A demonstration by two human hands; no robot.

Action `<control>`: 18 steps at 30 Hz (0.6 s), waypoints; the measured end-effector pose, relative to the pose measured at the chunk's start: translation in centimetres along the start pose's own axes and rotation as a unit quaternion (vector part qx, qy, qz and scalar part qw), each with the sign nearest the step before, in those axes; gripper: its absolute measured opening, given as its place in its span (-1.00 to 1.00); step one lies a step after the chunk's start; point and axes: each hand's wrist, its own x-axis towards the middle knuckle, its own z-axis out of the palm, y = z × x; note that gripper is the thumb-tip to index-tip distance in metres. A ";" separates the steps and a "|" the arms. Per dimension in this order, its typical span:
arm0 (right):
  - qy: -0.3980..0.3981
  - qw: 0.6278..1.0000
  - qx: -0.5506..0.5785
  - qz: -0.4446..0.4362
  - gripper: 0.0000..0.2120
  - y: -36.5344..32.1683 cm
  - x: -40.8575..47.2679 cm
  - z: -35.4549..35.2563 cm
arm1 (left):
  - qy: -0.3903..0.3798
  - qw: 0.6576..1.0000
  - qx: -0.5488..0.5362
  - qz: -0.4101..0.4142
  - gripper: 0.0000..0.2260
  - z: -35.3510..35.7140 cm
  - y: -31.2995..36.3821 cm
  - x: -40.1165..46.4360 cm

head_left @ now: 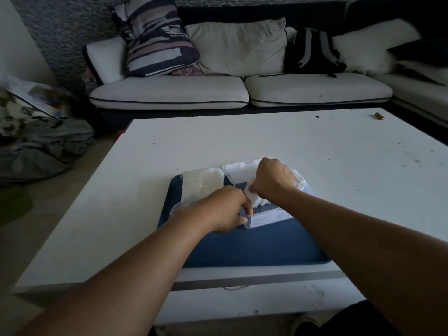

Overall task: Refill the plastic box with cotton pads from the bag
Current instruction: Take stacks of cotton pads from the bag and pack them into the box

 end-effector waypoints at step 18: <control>-0.340 0.930 0.135 -0.024 -0.87 -1.3 -1.3 -2.6 | 0.009 0.998 -0.061 0.015 -0.77 0.0 -1.1 -0.1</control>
